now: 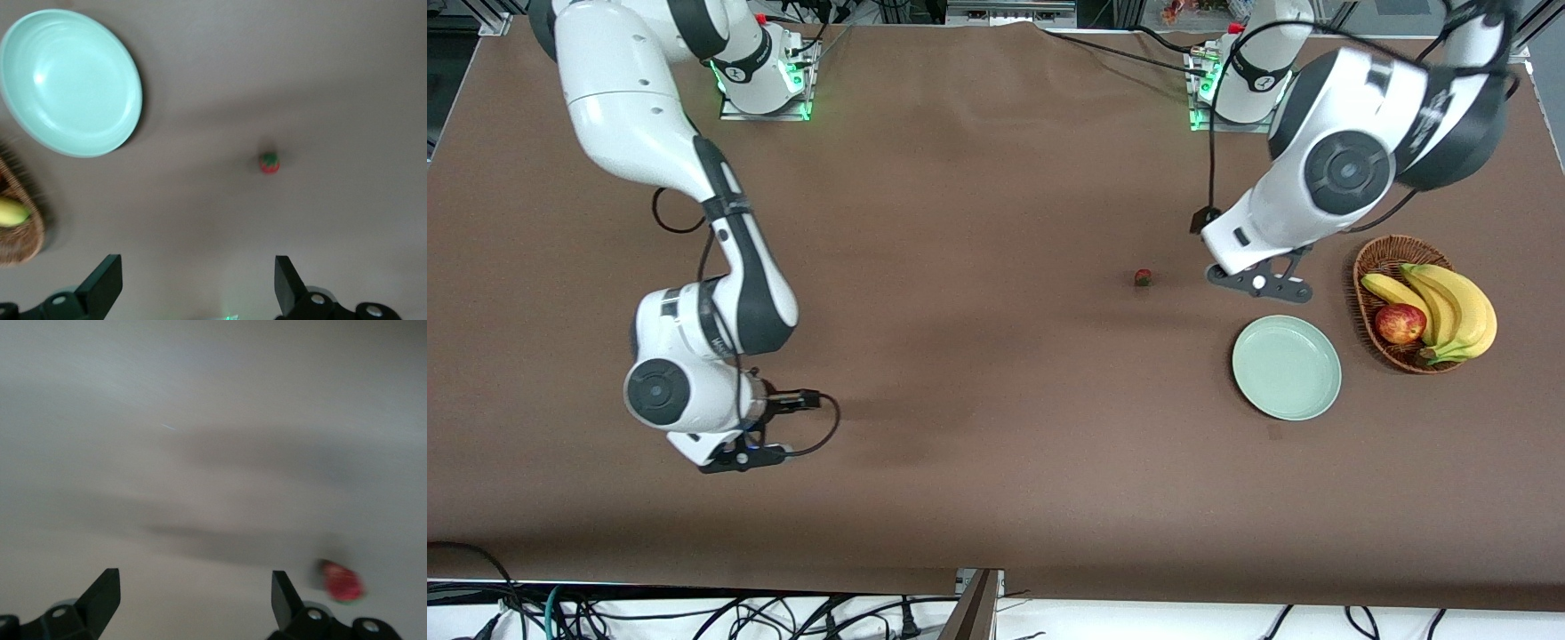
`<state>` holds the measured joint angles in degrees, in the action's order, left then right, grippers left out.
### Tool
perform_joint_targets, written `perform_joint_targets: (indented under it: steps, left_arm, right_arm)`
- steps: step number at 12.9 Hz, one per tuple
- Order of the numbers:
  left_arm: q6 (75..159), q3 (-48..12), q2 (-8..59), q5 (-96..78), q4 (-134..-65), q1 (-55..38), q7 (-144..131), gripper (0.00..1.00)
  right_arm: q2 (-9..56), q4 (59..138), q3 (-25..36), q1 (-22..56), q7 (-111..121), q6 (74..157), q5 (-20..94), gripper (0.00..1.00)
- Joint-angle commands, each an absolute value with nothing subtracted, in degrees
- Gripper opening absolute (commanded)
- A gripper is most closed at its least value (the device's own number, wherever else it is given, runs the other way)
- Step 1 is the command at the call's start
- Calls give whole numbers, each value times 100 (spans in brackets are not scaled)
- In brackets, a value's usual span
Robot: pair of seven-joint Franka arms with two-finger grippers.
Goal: Collect all strawberries into plate
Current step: 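Move the right gripper to another strawberry while the left gripper reaches the first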
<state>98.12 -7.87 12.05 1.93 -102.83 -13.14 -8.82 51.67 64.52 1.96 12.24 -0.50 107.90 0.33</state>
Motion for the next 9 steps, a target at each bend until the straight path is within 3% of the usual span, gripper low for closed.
perform_joint_targets:
  steps: [1, 5, 9]
  left_arm:
    - [11244, -1071, 994, 237, -11553, -1441, -1518, 100]
    - [13564, -1238, 1124, 290, -12881, -1477, -1564, 100]
    - [14843, -1318, 1730, 543, -13227, -1547, -1547, 100]
  right_arm:
    - [5019, 6767, 509, 1266, 429, 10556, -88, 100]
    - [5019, 7048, 554, 976, 824, 10643, -79, 100]
    - [5027, 7399, 554, 800, 1169, 10994, -53, 100]
